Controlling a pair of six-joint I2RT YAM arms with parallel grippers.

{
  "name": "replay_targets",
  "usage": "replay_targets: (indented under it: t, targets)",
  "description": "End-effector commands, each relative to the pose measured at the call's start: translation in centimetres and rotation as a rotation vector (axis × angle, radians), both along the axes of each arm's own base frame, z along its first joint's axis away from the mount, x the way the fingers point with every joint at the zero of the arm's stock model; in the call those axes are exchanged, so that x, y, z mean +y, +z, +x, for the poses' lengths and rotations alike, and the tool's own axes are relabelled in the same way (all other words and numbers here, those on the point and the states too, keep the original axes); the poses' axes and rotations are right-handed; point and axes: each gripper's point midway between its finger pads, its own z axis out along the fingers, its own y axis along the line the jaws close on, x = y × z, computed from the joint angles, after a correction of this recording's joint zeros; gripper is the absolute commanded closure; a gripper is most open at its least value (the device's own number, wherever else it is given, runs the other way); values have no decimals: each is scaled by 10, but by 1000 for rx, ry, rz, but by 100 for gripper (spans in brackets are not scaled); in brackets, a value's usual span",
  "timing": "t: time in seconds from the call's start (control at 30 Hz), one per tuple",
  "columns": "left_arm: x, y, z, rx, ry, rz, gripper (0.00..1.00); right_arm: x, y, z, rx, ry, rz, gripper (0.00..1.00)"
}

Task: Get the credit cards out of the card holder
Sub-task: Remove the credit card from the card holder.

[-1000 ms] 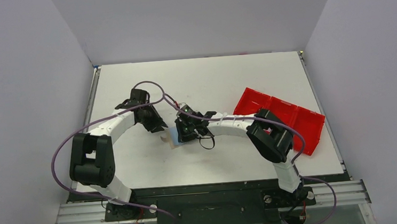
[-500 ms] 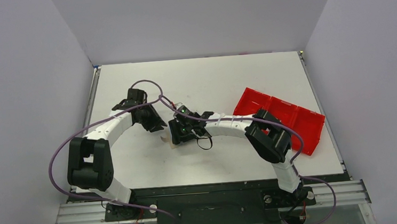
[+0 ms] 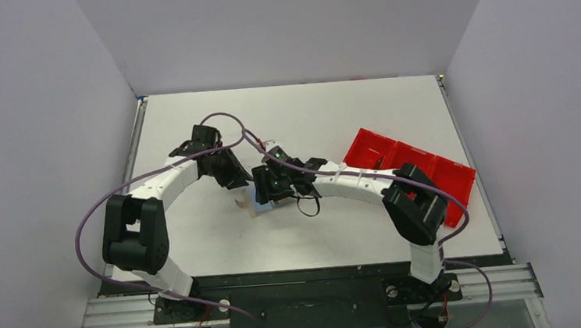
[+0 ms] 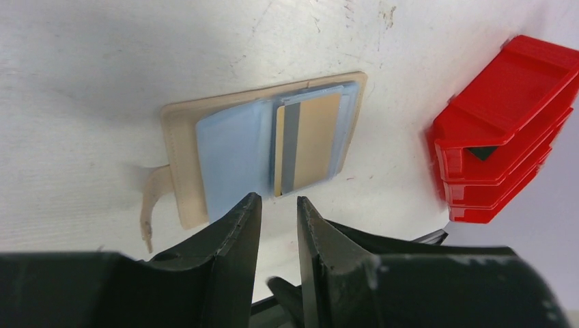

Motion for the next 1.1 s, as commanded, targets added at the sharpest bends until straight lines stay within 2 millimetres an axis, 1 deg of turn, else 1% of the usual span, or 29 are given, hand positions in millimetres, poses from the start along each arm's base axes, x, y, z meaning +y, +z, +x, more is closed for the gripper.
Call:
replay_targets:
  t: [0.0, 0.03, 0.07, 0.1, 0.13, 0.17, 0.2, 0.23, 0.27, 0.3, 0.33, 0.37, 0.4, 0.43, 0.47, 0.5, 0.53, 0.63, 0.73, 0.97, 1.07]
  targets:
    - [-26, 9, 12, -43, -51, -50, 76, -28, 48, 23, -107, -94, 50, 51]
    - [-31, 5, 11, -31, -58, -51, 76, -32, 48, 24, -108, -108, 45, 52]
    - [-34, 4, 12, -33, -60, -52, 76, -40, 43, 28, -100, -129, 29, 56]
    - [-38, -1, 10, -20, -65, -49, 76, -46, 38, 32, -91, -144, 15, 61]
    - [-40, -3, 11, -23, -66, -49, 76, -49, 33, 32, -79, -148, 4, 63]
    - [-43, -9, 10, -16, -68, -44, 76, -53, 26, 35, -65, -157, -12, 68]
    - [-43, -13, 10, -12, -68, -39, 76, -54, 23, 37, -59, -157, -20, 70]
    - [-44, -19, 8, -3, -69, -31, 76, -55, 16, 38, -49, -158, -35, 74]
    - [-44, -25, 6, 7, -69, -27, 76, -56, 15, 40, -49, -157, -45, 75]
    - [-46, -29, 6, 7, -70, -28, 76, -57, 9, 40, -41, -157, -61, 77]
    - [-45, -35, 2, 20, -70, -25, 76, -56, 8, 42, -41, -154, -66, 78]
    - [-46, -39, 3, 20, -69, -25, 76, -56, 3, 42, -36, -155, -77, 80]
    - [-45, -46, -1, 34, -69, -22, 76, -56, 2, 43, -36, -155, -82, 81]
    - [-46, -48, 0, 24, -68, -30, 76, -56, -2, 44, -33, -156, -92, 83]
    - [-46, -53, -4, 36, -68, -31, 76, -56, -3, 44, -31, -157, -96, 84]
    - [-47, -53, -2, 24, -67, -41, 76, -56, -6, 45, -32, -159, -106, 85]
    - [-47, -58, -4, 34, -67, -39, 76, -56, -8, 46, -29, -160, -110, 86]
    - [-45, -64, -5, 32, -63, -26, 76, -55, -15, 47, -20, -158, -125, 89]
    - [-39, -71, -8, 35, -57, 4, 76, -60, -19, 51, -36, -181, -150, 91]
    - [-37, -82, -13, 40, -59, 13, 76, -62, -29, 51, -31, -184, -176, 91]
    - [-37, -84, -13, 35, -58, 10, 76, -60, -35, 49, -24, -177, -185, 95]
